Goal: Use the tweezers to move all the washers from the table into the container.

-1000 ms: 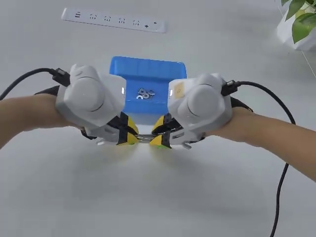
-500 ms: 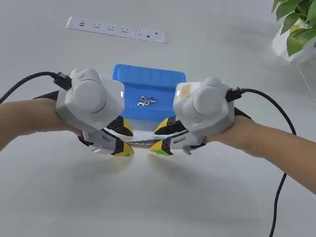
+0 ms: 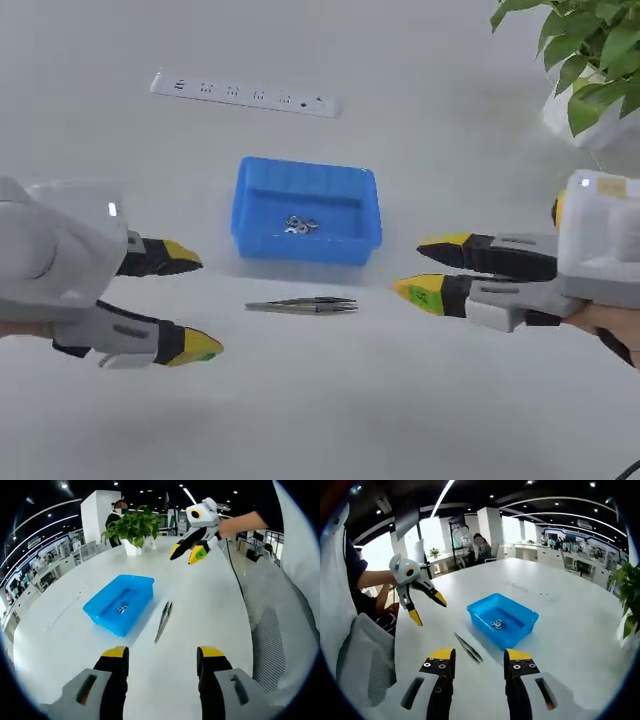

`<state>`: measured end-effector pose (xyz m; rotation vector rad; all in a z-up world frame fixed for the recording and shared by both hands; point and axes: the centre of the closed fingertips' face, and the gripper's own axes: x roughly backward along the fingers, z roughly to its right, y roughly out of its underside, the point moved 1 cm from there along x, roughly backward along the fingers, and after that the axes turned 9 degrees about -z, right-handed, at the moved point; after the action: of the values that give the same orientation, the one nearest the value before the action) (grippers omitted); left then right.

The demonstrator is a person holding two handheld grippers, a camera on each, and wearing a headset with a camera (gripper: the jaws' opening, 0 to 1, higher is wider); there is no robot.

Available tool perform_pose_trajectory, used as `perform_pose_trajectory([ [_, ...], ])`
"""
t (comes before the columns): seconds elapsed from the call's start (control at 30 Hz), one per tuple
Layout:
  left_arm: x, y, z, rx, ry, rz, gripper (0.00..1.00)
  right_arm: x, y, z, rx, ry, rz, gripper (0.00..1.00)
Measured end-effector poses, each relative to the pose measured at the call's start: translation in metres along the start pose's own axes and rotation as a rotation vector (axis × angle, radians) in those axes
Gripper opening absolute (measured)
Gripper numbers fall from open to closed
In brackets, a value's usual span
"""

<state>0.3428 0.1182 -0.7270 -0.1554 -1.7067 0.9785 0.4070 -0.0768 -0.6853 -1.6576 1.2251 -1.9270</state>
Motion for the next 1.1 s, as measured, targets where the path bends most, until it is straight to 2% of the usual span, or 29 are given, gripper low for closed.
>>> perform_pose_trajectory([
  [0.07,0.010,0.001,0.003,0.008,-0.009,0.001,0.72,0.014,-0.011,-0.001,0.084,0.056,0.051,0.43],
  [0.1,0.019,-0.001,0.005,0.011,-0.023,0.011,0.75,0.019,-0.014,-0.005,0.098,0.051,0.063,0.45],
  [0.2,0.036,-0.009,0.008,0.031,-0.051,0.045,0.84,0.030,-0.019,-0.014,0.156,0.058,0.070,0.60],
  [0.3,0.051,-0.019,0.010,0.054,-0.085,0.070,1.00,0.039,-0.020,-0.022,0.204,0.064,0.055,0.74],
  [0.37,0.062,-0.027,0.004,0.049,-0.142,0.089,1.00,0.044,-0.021,-0.025,0.203,0.060,0.057,0.80],
  [0.43,0.071,-0.034,0.003,0.038,-0.168,0.105,1.00,0.049,-0.022,-0.028,0.192,0.061,0.074,0.91],
  [0.5,0.079,-0.041,0.002,0.034,-0.199,0.122,1.00,0.051,-0.020,-0.030,0.190,0.072,0.068,0.99],
  [0.57,0.087,-0.048,0.001,0.038,-0.232,0.145,1.00,0.054,-0.014,-0.029,0.240,0.102,0.026,1.00],
  [0.63,0.094,-0.056,0.001,0.069,-0.250,0.173,1.00,0.057,-0.012,-0.031,0.252,0.110,0.015,1.00],
  [0.7,0.099,-0.064,-0.001,0.087,-0.272,0.207,1.00,0.060,-0.012,-0.031,0.257,0.128,0.018,1.00],
  [0.73,0.102,-0.071,-0.001,0.086,-0.272,0.233,1.00,0.062,-0.013,-0.029,0.247,0.141,0.028,1.00],
  [0.8,0.105,-0.080,0.001,0.076,-0.273,0.256,1.00,0.065,-0.013,-0.028,0.219,0.141,0.042,1.00],
  [0.9,0.105,-0.080,0.003,0.060,-0.267,0.241,1.00,0.068,-0.013,-0.029,0.214,0.143,0.047,1.00],
  [1.0,0.106,-0.076,0.005,0.072,-0.267,0.235,1.00,0.072,-0.014,-0.030,0.205,0.141,0.048,1.00],
  [1.1,0.108,-0.077,0.010,0.081,-0.264,0.253,1.00,0.076,-0.017,-0.034,0.202,0.134,0.068,1.00],
])
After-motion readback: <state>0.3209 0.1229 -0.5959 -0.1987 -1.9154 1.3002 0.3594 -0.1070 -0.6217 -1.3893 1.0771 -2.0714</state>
